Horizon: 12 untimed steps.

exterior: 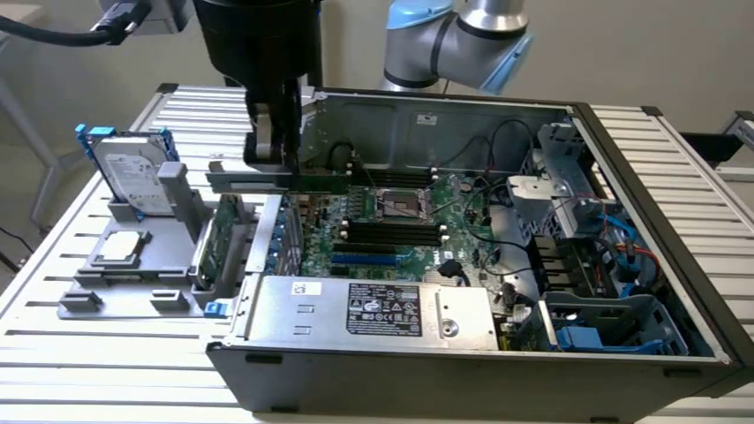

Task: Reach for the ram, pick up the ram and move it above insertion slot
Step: 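Pick up the ram and move it above insertion slot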

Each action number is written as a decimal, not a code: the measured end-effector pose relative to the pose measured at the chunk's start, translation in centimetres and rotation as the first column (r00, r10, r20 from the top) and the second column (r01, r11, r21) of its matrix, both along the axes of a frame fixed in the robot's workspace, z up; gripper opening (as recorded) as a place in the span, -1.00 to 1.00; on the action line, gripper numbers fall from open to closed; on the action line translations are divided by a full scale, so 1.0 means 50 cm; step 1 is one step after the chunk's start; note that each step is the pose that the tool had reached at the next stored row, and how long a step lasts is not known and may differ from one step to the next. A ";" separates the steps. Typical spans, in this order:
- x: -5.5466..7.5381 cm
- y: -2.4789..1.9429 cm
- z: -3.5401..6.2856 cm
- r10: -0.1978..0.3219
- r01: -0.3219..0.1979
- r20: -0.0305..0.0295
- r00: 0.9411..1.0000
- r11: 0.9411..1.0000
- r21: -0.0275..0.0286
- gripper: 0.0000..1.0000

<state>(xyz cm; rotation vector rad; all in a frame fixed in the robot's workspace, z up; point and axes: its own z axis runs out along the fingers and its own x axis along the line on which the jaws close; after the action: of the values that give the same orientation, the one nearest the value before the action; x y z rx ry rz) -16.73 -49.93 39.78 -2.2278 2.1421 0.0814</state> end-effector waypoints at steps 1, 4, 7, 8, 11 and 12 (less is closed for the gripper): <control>0.009 0.0018 0.000 0.000 0.000 0.000 1.000 1.000 0.000 -0.74; 0.037 0.0095 -0.002 0.000 0.000 0.000 1.000 1.000 0.000 -0.74; 0.060 0.0212 -0.004 0.000 0.000 0.000 1.000 1.000 0.000 -0.74; 0.066 0.0263 -0.005 0.000 0.000 0.000 1.000 1.000 0.000 -0.74; 0.085 0.0441 -0.008 0.000 0.000 0.000 1.000 1.000 0.000 -0.74; 0.091 0.0500 -0.009 0.000 0.000 0.000 1.000 1.000 0.000 -0.74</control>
<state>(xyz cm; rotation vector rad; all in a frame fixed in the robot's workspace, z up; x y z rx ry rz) -12.18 -47.43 39.32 -2.2278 2.1420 0.0814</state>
